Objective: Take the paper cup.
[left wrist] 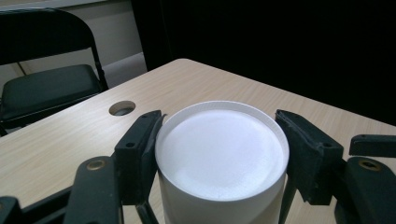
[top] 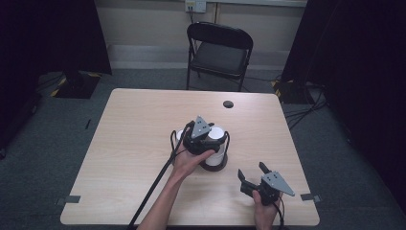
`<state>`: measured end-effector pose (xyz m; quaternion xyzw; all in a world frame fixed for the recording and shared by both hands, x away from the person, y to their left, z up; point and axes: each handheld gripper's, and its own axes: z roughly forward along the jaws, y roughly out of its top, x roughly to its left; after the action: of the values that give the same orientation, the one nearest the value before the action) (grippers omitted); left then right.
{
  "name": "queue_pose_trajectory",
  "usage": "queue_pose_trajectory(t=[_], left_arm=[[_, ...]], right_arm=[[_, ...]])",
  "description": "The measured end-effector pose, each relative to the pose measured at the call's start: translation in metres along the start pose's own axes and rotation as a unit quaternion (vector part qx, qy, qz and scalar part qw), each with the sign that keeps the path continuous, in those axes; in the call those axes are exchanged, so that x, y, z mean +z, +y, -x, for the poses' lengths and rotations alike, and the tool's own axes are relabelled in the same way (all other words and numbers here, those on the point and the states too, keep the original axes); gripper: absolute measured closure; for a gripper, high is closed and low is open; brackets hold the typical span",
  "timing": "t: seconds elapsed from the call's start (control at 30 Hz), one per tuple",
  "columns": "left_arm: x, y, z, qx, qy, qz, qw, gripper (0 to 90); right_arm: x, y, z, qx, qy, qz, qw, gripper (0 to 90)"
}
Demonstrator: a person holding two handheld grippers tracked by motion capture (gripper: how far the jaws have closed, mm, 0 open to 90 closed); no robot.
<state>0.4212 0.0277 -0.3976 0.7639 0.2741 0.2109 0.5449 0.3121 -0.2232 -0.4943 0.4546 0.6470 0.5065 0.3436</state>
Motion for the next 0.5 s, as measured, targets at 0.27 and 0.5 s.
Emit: queue_pose_trajectory(t=[0.27, 0.5], left_arm=[[-0.0039, 0.003, 0.0017, 0.001, 0.005, 0.013, 0.9999, 34.4], [-0.0105, 0.0075, 0.0019, 0.002, 0.003, 0.034, 0.9994, 34.5]], right_arm=[[-0.0003, -0.0001, -0.0001, 0.002, -0.001, 0.002, 1.0, 14.0], [0.0001, 0.0002, -0.0001, 0.002, 0.001, -0.002, 1.0, 14.0]])
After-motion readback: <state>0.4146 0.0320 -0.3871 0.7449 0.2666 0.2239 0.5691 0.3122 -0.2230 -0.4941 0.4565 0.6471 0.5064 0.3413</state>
